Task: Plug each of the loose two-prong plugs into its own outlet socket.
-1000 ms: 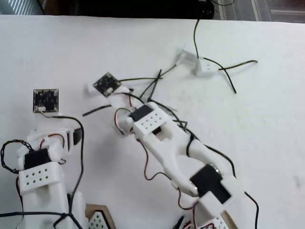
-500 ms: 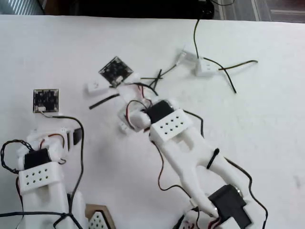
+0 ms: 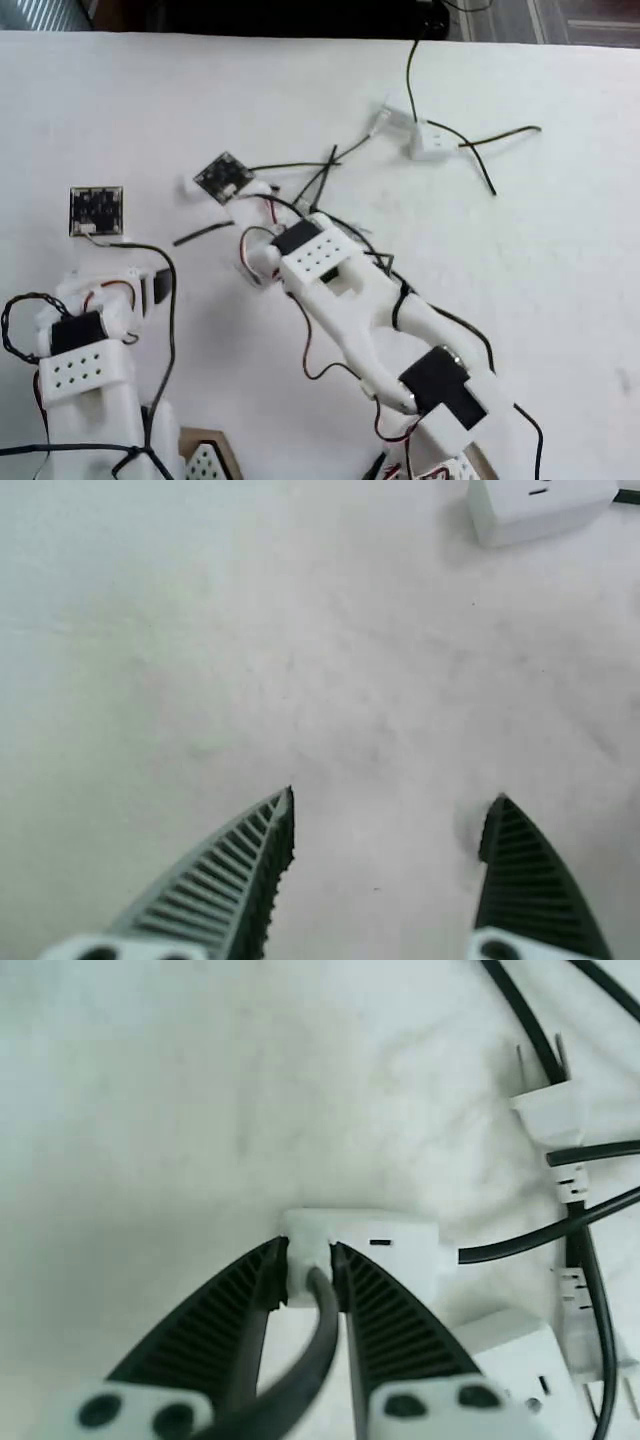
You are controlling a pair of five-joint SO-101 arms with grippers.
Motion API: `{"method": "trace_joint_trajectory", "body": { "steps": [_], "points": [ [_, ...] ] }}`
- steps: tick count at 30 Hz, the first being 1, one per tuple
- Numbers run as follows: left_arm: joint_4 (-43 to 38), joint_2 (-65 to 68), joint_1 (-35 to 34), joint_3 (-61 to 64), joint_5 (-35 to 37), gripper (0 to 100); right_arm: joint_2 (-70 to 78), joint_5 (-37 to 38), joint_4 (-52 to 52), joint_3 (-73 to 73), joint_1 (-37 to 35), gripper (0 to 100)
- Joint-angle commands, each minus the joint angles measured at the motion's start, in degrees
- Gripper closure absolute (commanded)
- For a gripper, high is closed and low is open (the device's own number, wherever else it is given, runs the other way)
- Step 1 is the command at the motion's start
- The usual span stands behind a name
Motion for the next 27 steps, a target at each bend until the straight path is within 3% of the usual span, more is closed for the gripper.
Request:
{"method": "trace_joint_trajectory", "body": {
  "steps": [1, 9, 19, 22, 27],
  "points": [
    [-1.14, -1.27, -0.31, -0.26, 0.35, 70, -0.31, -0.44, -1.8, -0.62, -0.13, 98.1],
    [-1.05, -1.27, -0.31, -0.26, 0.35, 70, -0.4, 0.0, -4.79, 5.27, -0.31, 97.8],
    [-1.05, -1.27, -0.31, -0.26, 0.26, 70, -5.58, -0.09, 12.7, -6.59, -0.4, 62.8],
    [-1.05, -1.27, -0.31, -0.26, 0.26, 70, -5.32, -0.09, 18.07, -10.9, -0.31, 59.4],
    [-1.05, -1.27, -0.31, -0.26, 0.26, 70, 0.31, -0.44, 18.51, -11.34, -1.01, 58.8]
  ]
}}
